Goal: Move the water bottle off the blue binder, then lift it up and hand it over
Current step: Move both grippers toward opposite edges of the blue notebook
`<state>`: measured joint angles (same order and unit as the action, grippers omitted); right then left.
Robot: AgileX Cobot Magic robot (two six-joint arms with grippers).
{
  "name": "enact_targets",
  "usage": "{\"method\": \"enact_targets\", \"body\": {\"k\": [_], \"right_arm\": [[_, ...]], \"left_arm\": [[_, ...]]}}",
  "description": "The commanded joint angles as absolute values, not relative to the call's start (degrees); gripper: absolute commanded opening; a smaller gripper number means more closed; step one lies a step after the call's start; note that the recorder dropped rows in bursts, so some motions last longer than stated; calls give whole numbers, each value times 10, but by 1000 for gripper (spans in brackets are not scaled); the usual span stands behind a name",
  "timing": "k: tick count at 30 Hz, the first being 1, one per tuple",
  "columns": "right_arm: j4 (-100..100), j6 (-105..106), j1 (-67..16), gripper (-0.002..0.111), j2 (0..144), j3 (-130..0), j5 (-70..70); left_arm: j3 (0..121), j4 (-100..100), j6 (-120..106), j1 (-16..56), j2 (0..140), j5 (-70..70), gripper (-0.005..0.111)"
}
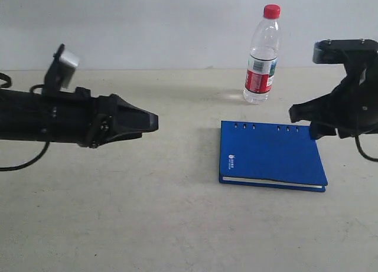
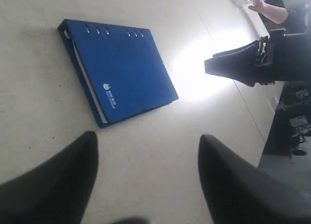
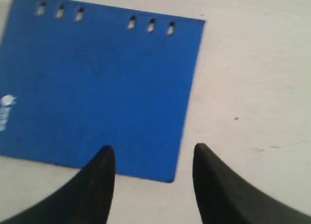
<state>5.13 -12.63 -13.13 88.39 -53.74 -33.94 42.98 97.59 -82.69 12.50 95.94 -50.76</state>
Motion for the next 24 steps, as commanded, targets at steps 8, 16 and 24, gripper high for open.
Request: {"method": "enact_targets", "body": {"k": [8, 16, 24], "right_arm": [[-354, 249, 85, 44, 1088, -704, -538], [-427, 311, 108, 44, 1162, -704, -533], [-426, 330, 108, 44, 1166, -704, -512]], "left_arm": [[580, 996, -836, 127, 1164, -609, 58], [661, 984, -836, 175, 1210, -547, 58], [722, 871, -726, 189, 1261, -516, 55]]}}
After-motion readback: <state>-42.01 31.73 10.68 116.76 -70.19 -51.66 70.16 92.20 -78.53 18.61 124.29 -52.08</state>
